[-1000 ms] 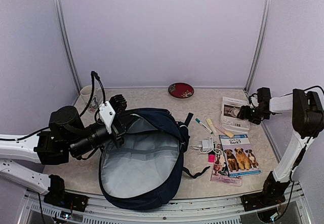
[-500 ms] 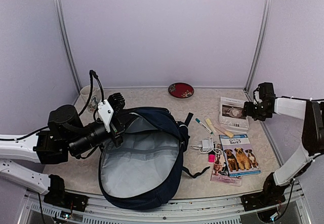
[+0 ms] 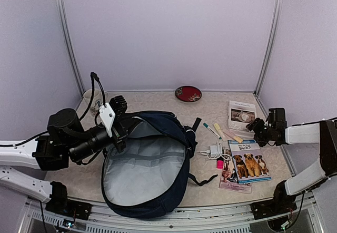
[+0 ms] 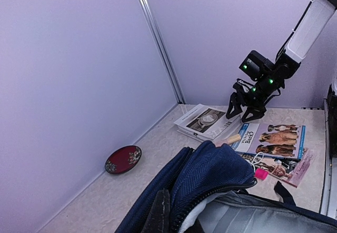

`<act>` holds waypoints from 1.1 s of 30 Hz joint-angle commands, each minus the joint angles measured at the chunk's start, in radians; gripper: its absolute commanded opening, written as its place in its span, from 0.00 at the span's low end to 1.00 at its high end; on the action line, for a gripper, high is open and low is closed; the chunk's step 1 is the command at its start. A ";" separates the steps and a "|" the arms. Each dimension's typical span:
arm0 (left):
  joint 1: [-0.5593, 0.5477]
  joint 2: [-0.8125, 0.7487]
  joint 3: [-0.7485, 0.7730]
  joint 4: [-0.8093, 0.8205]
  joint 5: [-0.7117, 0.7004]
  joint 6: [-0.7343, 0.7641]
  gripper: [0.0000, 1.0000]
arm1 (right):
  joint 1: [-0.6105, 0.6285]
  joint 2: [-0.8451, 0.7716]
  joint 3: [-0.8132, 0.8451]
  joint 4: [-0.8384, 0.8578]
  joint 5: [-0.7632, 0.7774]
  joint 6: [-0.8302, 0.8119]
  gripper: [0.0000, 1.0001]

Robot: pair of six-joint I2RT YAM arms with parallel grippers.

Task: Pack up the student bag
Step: Adjust the book at the corner of the board.

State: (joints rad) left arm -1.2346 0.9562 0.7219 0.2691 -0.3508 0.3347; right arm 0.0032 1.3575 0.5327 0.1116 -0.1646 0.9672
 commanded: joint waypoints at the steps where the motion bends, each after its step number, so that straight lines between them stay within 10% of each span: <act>1: 0.007 -0.047 0.008 0.101 -0.005 -0.027 0.00 | 0.009 0.096 0.052 0.059 0.057 0.030 0.77; 16: 0.029 -0.007 0.068 0.056 -0.004 -0.004 0.00 | -0.143 0.227 0.114 0.082 0.132 -0.067 0.70; 28: 0.154 0.046 0.123 0.036 0.075 -0.045 0.00 | -0.161 0.166 0.367 -0.137 0.321 -0.450 0.87; 33: 0.200 0.072 0.143 0.008 0.109 -0.062 0.00 | 0.007 0.295 0.627 -0.345 0.358 -0.755 0.91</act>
State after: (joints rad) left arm -1.0763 1.0195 0.8108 0.2352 -0.2592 0.3016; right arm -0.1287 1.5478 0.9543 -0.0319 0.1085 0.4747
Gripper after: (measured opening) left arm 0.037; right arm 0.931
